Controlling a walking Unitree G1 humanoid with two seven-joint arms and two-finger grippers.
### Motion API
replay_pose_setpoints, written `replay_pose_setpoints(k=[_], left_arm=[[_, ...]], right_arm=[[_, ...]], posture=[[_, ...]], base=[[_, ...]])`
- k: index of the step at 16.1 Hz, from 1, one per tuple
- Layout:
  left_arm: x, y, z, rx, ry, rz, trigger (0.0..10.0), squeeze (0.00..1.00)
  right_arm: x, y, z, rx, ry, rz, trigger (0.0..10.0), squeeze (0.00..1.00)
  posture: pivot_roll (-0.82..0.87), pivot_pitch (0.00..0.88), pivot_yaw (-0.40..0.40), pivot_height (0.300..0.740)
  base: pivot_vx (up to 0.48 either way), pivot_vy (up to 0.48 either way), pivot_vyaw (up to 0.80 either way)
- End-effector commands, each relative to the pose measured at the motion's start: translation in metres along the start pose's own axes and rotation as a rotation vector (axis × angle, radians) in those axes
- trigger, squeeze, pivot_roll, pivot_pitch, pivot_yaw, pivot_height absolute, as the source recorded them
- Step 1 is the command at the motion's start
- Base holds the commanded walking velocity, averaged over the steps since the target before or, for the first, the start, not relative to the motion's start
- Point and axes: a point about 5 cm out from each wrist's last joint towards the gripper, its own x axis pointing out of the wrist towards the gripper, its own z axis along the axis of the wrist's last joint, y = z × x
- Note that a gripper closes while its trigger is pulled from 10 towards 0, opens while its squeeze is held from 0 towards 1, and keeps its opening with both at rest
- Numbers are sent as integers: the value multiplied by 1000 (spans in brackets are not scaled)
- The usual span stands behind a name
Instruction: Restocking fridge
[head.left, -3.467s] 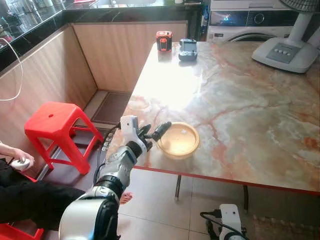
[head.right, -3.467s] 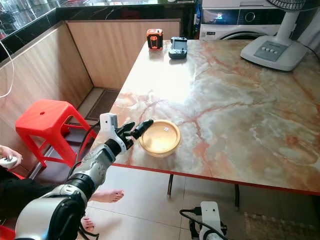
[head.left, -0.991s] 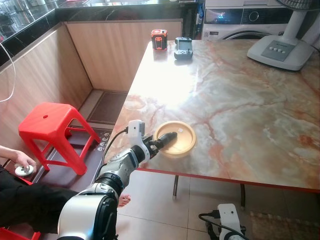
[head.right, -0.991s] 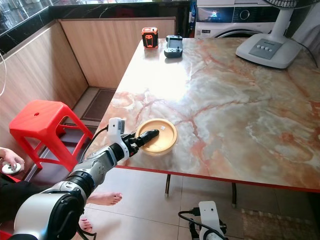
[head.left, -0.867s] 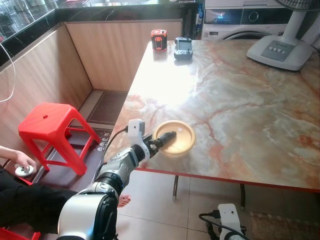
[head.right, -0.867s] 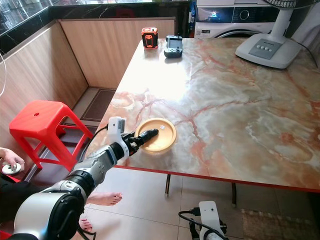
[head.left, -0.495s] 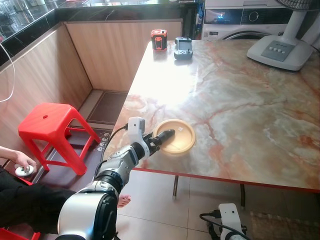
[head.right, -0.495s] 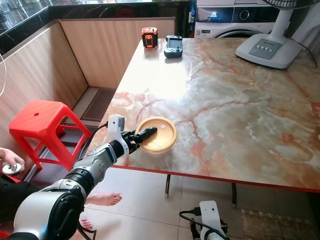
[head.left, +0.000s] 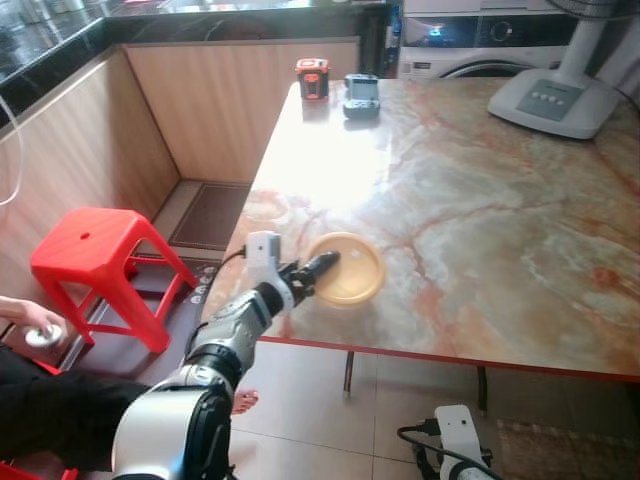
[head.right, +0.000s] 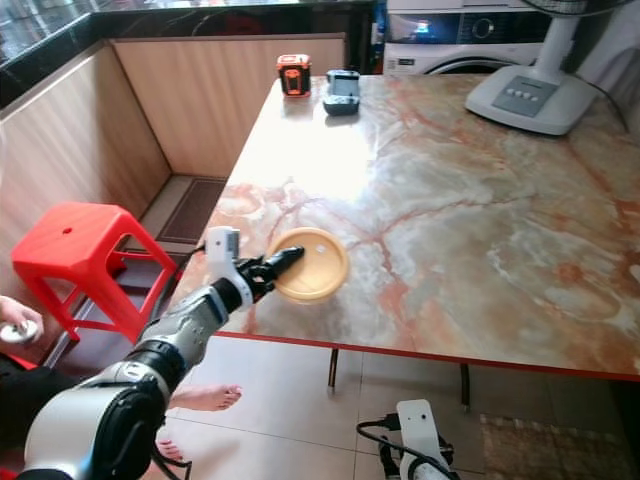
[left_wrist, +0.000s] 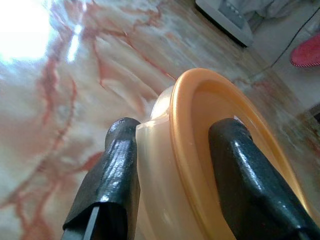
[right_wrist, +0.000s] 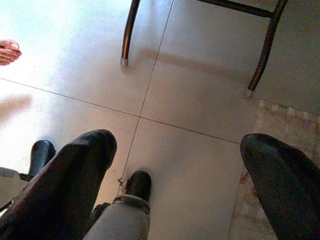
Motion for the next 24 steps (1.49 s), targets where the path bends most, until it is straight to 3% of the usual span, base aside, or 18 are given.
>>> replay_pose_setpoints(k=[1, 4, 7, 8, 9, 17, 18, 19, 21, 24], left_arm=[[-22, 24, -26, 17, 132, 128, 10000, 0], [-33, 40, -13, 21, 103, 155, 10000, 0], [-43, 48, -18, 13, 115, 171, 10000, 0], [-43, 48, -20, 11, 124, 172, 10000, 608], [-43, 47, -23, 14, 131, 170, 10000, 1000], [-35, 34, -33, 8, 140, 132, 10000, 1000], [-33, 30, -34, -18, 135, 96, 10000, 459], [-32, 28, -35, -29, 136, 77, 10000, 0], [-28, 22, -34, -49, 135, 36, 10000, 0], [-19, 6, -32, -73, 144, -120, 10000, 0]], right_arm=[[0, 3, -2, 0, 14, 9, 10000, 0], [0, 2, -2, -5, 15, 9, 10000, 0], [0, 2, -2, -10, 14, 16, 10000, 0], [0, 2, -2, -10, 13, 16, 10000, 0], [0, 2, -2, -11, 12, 17, 10000, 0], [0, 2, -2, -9, 5, 17, 10000, 0], [0, 3, -2, -11, 5, 18, 10000, 0], [0, 3, -2, -11, 5, 17, 10000, 0], [0, 2, -2, -8, 2, 13, 10000, 0], [0, 2, -1, 0, -8, 7, 10000, 0]], posture=[[-106, 53, 64, 740], [-102, 47, 63, 740], [-99, 44, 64, 740], [-99, 44, 64, 740], [-99, 44, 64, 740], [-103, 40, 62, 740], [-104, 42, 62, 740], [-104, 42, 62, 740], [-105, 46, 63, 740], [-108, 49, 64, 740]], base=[[0, 0, 0], [0, 0, 0], [0, 0, 0], [0, 0, 0], [0, 0, 0], [0, 0, 0], [0, 0, 0], [0, 0, 0], [0, 0, 0], [0, 0, 0]])
